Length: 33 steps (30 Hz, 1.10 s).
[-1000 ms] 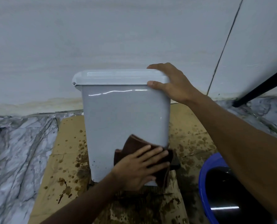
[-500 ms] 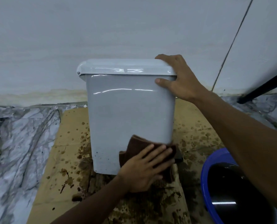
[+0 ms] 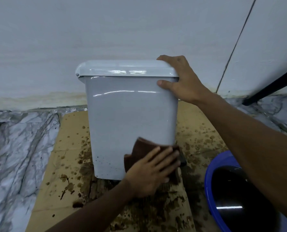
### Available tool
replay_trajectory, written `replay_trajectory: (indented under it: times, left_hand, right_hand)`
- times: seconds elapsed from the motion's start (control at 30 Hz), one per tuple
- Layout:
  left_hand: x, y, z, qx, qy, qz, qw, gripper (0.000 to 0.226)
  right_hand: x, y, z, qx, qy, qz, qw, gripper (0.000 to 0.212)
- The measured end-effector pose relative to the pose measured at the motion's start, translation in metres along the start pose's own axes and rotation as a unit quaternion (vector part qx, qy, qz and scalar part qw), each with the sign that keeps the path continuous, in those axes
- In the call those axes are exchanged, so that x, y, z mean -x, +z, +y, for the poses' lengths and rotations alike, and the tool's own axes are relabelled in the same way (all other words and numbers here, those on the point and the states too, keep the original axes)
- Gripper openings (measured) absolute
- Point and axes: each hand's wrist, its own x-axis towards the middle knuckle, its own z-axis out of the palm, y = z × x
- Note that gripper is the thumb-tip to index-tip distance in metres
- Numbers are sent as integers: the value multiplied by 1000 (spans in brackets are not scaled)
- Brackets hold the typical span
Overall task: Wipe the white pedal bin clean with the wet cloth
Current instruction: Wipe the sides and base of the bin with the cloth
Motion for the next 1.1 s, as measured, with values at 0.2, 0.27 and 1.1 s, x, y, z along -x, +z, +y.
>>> replay_trajectory:
  times: [0.2,0.27,1.1]
  left_hand:
    - [18,1,-14,-17,80,-30,996,64]
    - [-4,-17,-49,4,23,13,1000,65]
    - [27,-36,-137,13,-189,86,978,64]
  right_hand:
    - [0,2,0,-5,-1,3,1000,63]
    - [0,2,-1,-2,0,5,1000,64]
    - [2,1,-5,25,-3,3,1000,58]
